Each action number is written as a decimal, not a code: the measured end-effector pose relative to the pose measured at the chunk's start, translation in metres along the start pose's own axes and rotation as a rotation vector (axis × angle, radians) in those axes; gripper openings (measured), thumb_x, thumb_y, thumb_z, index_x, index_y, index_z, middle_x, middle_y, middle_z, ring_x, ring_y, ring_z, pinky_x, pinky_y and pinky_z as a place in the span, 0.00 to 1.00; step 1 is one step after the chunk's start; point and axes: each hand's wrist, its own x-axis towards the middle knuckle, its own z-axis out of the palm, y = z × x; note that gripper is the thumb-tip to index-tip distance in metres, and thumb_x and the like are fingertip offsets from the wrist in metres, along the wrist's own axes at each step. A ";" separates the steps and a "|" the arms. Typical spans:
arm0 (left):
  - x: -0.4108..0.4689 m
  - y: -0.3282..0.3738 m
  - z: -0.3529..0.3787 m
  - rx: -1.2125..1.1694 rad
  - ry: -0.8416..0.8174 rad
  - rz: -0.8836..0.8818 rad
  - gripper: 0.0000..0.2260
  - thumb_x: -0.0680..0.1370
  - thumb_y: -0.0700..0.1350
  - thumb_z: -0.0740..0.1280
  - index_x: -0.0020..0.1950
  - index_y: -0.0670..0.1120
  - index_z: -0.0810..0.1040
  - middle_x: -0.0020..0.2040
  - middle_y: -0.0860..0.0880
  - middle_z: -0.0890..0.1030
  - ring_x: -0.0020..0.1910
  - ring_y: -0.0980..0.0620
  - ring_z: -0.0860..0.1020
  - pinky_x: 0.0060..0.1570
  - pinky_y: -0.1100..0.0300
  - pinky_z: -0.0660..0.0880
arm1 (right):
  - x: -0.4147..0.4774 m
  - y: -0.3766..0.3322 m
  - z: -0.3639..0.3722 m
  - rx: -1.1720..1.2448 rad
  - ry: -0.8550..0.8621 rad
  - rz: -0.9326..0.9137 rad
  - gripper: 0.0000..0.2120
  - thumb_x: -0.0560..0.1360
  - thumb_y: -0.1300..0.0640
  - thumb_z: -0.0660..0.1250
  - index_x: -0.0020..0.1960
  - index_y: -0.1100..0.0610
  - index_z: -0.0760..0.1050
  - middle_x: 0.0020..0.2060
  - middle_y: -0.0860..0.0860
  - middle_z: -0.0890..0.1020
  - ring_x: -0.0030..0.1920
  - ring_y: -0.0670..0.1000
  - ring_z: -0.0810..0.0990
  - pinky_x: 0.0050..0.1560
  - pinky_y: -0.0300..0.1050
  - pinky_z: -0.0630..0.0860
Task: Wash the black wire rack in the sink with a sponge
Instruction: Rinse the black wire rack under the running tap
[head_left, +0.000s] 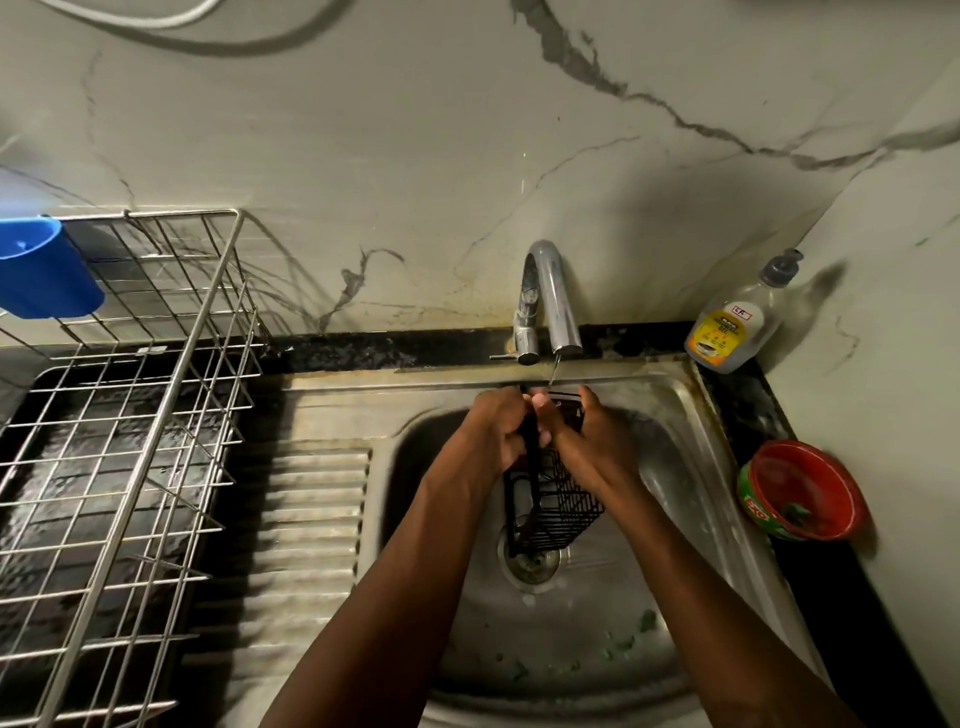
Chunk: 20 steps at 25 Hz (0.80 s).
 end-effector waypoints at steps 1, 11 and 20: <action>-0.001 0.003 0.001 0.009 -0.048 -0.028 0.11 0.84 0.38 0.56 0.53 0.42 0.78 0.44 0.43 0.80 0.36 0.51 0.79 0.37 0.57 0.79 | 0.000 0.004 0.000 0.054 -0.076 0.040 0.50 0.72 0.21 0.54 0.82 0.51 0.48 0.73 0.59 0.72 0.69 0.62 0.73 0.63 0.56 0.74; 0.024 -0.007 -0.003 -0.222 -0.151 -0.136 0.16 0.82 0.31 0.50 0.62 0.37 0.75 0.55 0.39 0.75 0.44 0.52 0.75 0.61 0.49 0.78 | 0.013 0.014 -0.024 0.314 -0.258 0.102 0.55 0.65 0.24 0.68 0.81 0.46 0.48 0.74 0.54 0.68 0.70 0.61 0.71 0.64 0.57 0.73; 0.013 -0.031 0.006 -0.076 -0.145 -0.093 0.07 0.79 0.31 0.66 0.50 0.40 0.82 0.47 0.39 0.85 0.42 0.47 0.85 0.37 0.57 0.84 | 0.007 0.048 -0.038 0.164 -0.112 -0.002 0.50 0.59 0.21 0.70 0.74 0.42 0.67 0.61 0.43 0.77 0.52 0.43 0.80 0.55 0.47 0.79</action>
